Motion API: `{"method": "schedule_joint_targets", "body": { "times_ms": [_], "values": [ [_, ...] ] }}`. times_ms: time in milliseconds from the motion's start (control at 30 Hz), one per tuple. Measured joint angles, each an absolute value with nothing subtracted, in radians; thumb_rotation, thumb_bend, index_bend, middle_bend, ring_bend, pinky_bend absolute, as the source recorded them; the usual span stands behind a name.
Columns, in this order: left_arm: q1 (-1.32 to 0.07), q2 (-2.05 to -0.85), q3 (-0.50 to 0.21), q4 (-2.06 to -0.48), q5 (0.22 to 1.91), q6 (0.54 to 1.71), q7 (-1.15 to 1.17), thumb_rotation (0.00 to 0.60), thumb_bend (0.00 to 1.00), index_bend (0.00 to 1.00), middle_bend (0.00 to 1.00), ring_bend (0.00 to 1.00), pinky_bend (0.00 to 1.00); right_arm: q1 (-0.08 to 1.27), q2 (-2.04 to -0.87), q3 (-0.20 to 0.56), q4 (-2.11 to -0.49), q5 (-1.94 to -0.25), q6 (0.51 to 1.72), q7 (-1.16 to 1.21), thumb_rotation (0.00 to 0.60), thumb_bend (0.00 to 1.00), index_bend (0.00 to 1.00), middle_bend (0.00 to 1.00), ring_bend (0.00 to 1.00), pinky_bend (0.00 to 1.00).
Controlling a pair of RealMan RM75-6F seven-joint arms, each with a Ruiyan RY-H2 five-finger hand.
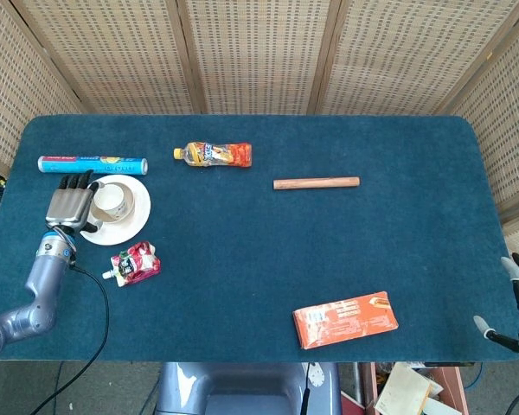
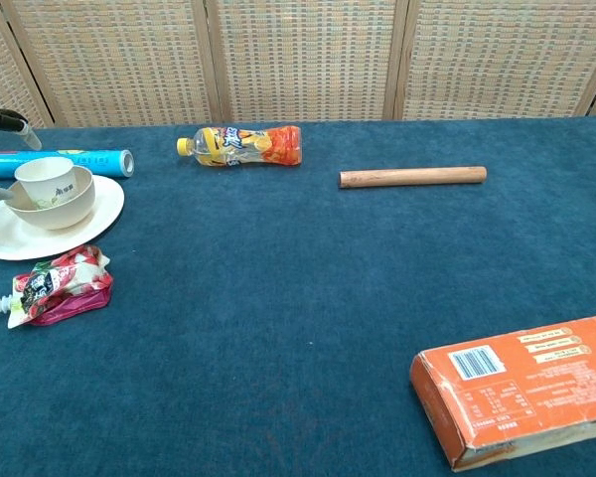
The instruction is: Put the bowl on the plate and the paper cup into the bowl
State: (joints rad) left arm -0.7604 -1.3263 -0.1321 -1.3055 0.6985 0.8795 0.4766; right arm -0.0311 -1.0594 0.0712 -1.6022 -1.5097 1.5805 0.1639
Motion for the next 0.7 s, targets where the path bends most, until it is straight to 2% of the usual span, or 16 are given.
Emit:
{"method": "schedule_joint_targets", "body": {
  "times_ms": [267, 467, 700],
  "values": [
    [-0.743, -1.289, -0.143, -1.351, 0.737, 0.9, 0.442, 0.6, 0.27, 0.18, 0.0, 0.0, 0.0, -0.032, -1.059, 0.071, -1.604, -1.512, 1.584, 0.162, 0.6, 0.17, 0.0, 0.0, 0.0, 0.0],
    [-0.734, -1.277, -0.145, -1.384, 0.765, 0.906, 0.421, 0.6, 0.27, 0.24, 0.0, 0.0, 0.0, -0.033, -1.059, 0.071, -1.605, -1.514, 1.587, 0.162, 0.6, 0.17, 0.0, 0.0, 0.0, 0.0],
    [-0.726, -1.298, -0.143, -1.375, 0.798, 0.961, 0.443, 0.6, 0.27, 0.25, 0.0, 0.0, 0.0, -0.033, -1.059, 0.069, -1.606, -1.516, 1.588, 0.159, 0.6, 0.17, 0.0, 0.0, 0.0, 0.0]
  ]
}}
